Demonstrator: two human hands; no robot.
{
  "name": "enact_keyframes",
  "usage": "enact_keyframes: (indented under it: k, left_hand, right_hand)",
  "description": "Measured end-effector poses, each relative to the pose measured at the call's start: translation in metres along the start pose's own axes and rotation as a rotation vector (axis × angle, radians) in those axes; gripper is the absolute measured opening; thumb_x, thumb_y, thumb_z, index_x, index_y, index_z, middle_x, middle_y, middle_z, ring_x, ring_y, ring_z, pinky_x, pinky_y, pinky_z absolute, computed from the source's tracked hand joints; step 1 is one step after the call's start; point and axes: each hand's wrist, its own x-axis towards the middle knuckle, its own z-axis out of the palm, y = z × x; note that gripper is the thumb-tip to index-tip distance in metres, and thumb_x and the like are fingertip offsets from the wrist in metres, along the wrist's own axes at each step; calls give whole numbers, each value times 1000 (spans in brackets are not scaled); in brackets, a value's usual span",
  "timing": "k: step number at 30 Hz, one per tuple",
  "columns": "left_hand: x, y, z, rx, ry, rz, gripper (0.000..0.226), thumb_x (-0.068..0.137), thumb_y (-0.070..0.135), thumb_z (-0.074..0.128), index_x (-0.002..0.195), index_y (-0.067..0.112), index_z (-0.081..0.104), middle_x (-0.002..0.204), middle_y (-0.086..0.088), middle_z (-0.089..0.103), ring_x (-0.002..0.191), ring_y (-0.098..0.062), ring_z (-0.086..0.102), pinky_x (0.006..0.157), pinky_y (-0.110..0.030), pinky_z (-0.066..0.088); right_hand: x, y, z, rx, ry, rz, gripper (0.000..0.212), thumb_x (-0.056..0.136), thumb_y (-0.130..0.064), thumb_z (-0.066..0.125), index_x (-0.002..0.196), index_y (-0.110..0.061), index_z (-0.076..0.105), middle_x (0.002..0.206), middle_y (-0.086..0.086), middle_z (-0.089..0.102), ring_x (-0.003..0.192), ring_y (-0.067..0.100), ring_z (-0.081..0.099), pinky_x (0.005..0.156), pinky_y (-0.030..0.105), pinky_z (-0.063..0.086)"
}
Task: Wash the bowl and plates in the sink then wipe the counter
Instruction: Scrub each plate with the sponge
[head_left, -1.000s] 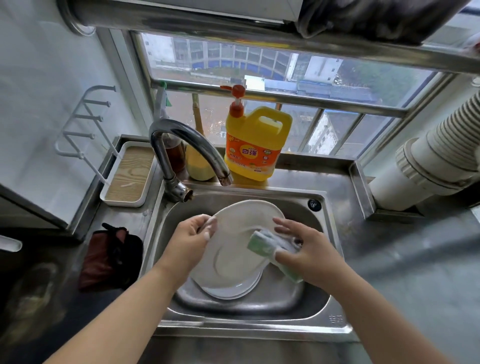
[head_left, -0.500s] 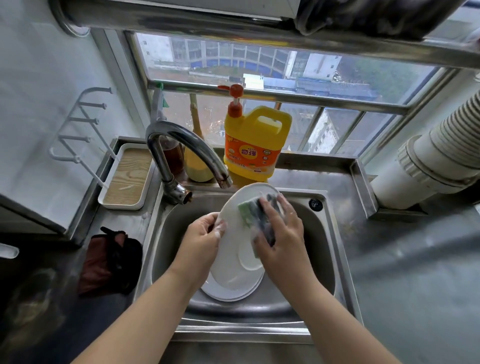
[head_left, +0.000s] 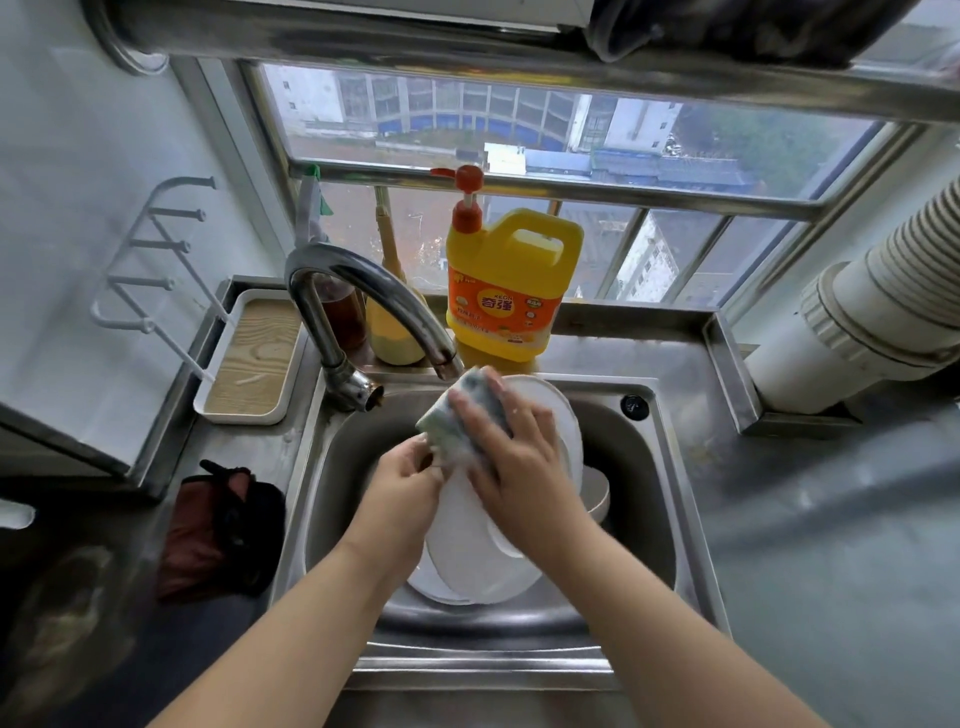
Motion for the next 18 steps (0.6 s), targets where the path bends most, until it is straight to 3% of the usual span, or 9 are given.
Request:
enact_keyframes:
  k: [3, 4, 6, 8, 11, 13, 14, 16, 18]
  left_hand:
    - [4, -3, -1, 56, 48, -19, 18, 97, 11, 49, 93, 12, 67, 82, -6, 72, 78, -19, 66, 65, -29, 52]
    - [5, -3, -1, 67, 52, -8, 18, 97, 11, 49, 93, 11, 67, 81, -5, 72, 77, -19, 66, 63, -28, 52]
    - [5, 1, 0, 33, 39, 31, 20, 96, 2, 48, 94, 9, 66, 79, -4, 73, 75, -16, 67, 61, -22, 52]
    - [4, 3, 0, -5, 13, 62, 23, 92, -5, 48, 100, 8, 65, 86, -6, 74, 82, -15, 70, 64, -19, 53]
    - [2, 3, -1, -78, 41, 33, 20, 93, 2, 51, 91, 10, 69, 82, -7, 72, 76, -17, 68, 63, -22, 55]
    - [2, 2, -2, -83, 95, 10, 26, 94, 7, 52, 77, 15, 71, 73, -4, 69, 67, -15, 63, 57, -23, 53]
    - [0, 2, -2, -73, 114, 4, 28, 94, 9, 53, 74, 16, 70, 69, -2, 68, 63, -14, 62, 54, -24, 52]
    - [-4, 0, -4, -55, 127, -1, 28, 94, 11, 54, 72, 18, 70, 67, -1, 67, 60, -12, 61, 52, -24, 50]
    - [-6, -2, -6, -61, 120, 8, 30, 94, 13, 53, 71, 20, 72, 68, -1, 67, 60, -12, 61, 53, -24, 50]
  right_hand:
    - [24, 26, -7, 148, -6, 332, 49, 97, -31, 44, 145, -35, 33, 155, 2, 23, 136, 27, 21, 104, 24, 11]
    - [24, 21, -7, 151, 1, 360, 49, 98, -32, 45, 145, -35, 33, 156, 2, 22, 137, 26, 20, 105, 24, 10]
    - [15, -3, -2, 75, 28, 204, 47, 94, -34, 47, 141, -31, 42, 152, 7, 30, 131, 25, 25, 107, 33, 20]
    - [2, -22, 6, 56, 31, 22, 47, 90, -37, 47, 135, -26, 51, 145, 11, 39, 122, 25, 32, 100, 39, 31]
    - [15, -4, 1, 57, 65, 24, 49, 89, -34, 45, 137, -27, 49, 145, 11, 40, 125, 25, 33, 102, 35, 27]
    - [26, 23, -5, 139, 66, 220, 51, 92, -29, 46, 142, -31, 41, 149, 5, 35, 134, 24, 28, 109, 30, 18]
    - [27, 38, -6, 215, 59, 347, 52, 93, -30, 48, 143, -34, 37, 148, 3, 36, 134, 24, 28, 113, 33, 18]
    - [22, 59, -3, 370, 73, 573, 54, 89, -41, 48, 142, -41, 34, 143, 0, 41, 130, 24, 36, 109, 49, 33]
    - [8, 66, 2, 464, 77, 769, 55, 87, -45, 48, 139, -49, 30, 138, 0, 45, 122, 23, 43, 102, 52, 40]
